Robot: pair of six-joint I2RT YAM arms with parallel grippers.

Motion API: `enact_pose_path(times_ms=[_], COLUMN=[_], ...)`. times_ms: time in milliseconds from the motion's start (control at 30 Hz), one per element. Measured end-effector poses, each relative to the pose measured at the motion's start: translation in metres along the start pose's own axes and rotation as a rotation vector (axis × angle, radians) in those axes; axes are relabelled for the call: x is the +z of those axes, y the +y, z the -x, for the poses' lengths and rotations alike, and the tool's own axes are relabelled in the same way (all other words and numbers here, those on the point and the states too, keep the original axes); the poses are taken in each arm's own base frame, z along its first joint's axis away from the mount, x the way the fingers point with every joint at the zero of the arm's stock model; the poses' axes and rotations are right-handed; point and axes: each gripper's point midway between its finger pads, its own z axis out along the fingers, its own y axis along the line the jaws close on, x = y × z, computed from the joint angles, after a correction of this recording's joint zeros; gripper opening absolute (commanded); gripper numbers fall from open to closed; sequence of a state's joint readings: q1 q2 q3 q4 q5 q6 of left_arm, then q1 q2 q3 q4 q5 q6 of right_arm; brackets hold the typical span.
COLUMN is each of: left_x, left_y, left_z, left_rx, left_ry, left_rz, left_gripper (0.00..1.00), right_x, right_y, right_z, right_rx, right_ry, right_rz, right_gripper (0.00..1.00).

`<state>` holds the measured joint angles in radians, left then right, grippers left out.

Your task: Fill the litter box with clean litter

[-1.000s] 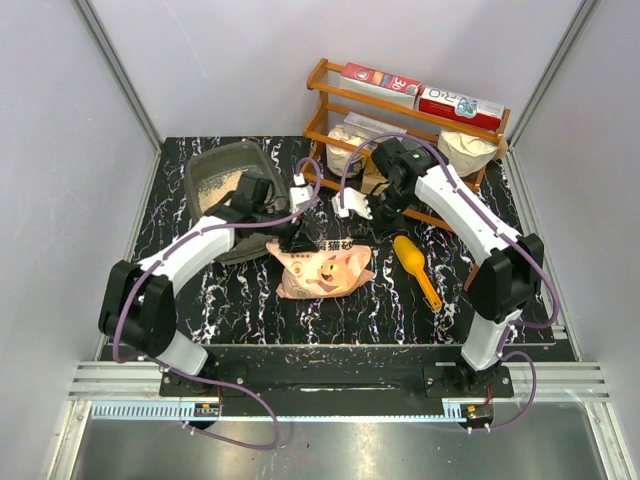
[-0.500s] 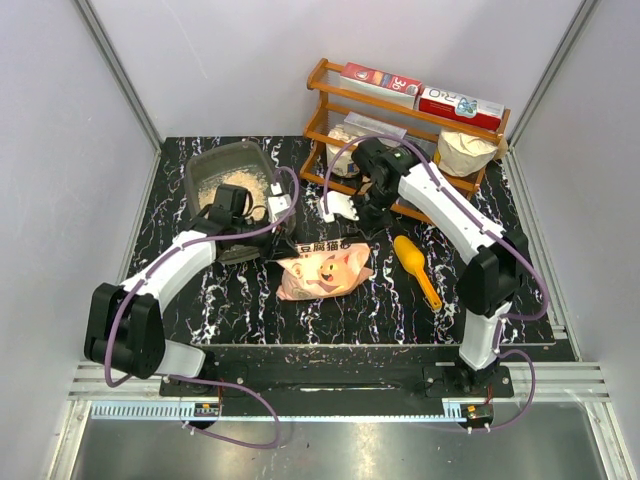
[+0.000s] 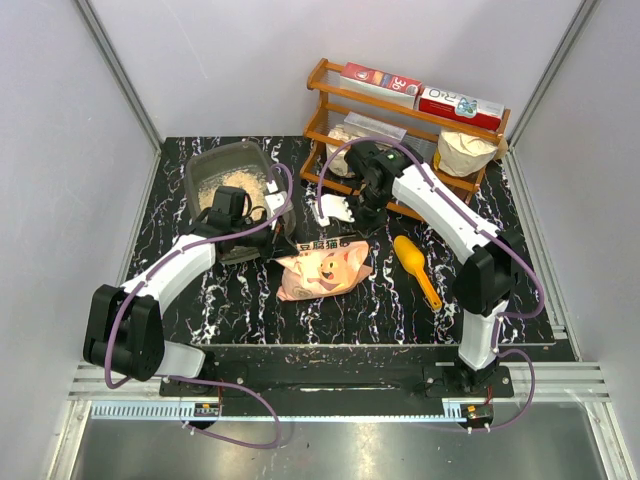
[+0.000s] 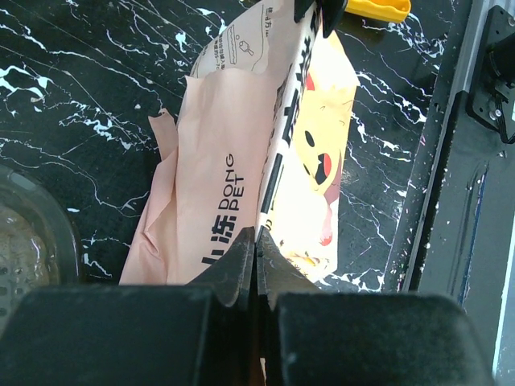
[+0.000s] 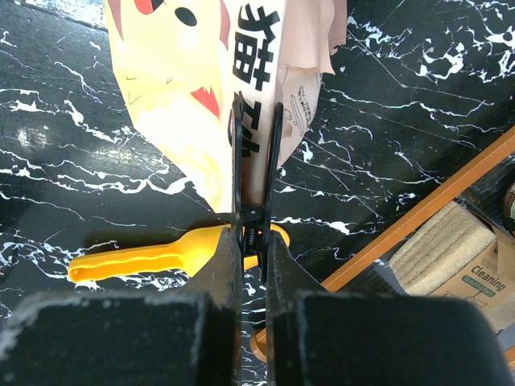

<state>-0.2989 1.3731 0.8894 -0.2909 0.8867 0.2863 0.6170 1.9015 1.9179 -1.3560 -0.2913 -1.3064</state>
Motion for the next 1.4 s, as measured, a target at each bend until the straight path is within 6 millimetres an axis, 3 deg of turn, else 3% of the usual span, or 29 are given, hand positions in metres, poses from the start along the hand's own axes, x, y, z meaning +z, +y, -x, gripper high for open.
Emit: enact_pose_path(times_ms=[400,767,1333,1400], left_x=[0.0,0.004,0.01,0.01], left_y=[0.0,-0.007,-0.014,-0.014], left_z=[0.001,0.002,0.005,0.005], left_rx=[-0.038,0.014,0.015,0.013], left_ry=[0.0,0.021,0.031,0.031], left_rz=[0.015,0.025,0.061,0.063], left_gripper=[0.0,0.0,0.0,0.0], right_x=[0.005,0.01,0.023,0.024], right_y=[0.003,0.011,0.017,0.017], right_z=[0.002,0.028,0.033,0.033], right_rx=[-0.027,-0.104,-0.029,-0.022], right_ry=[0.04,0.068,0.075,0.078], right_rz=[0.003,0.001,0.024,0.024], right_gripper=[0.0,0.0,0.0,0.05])
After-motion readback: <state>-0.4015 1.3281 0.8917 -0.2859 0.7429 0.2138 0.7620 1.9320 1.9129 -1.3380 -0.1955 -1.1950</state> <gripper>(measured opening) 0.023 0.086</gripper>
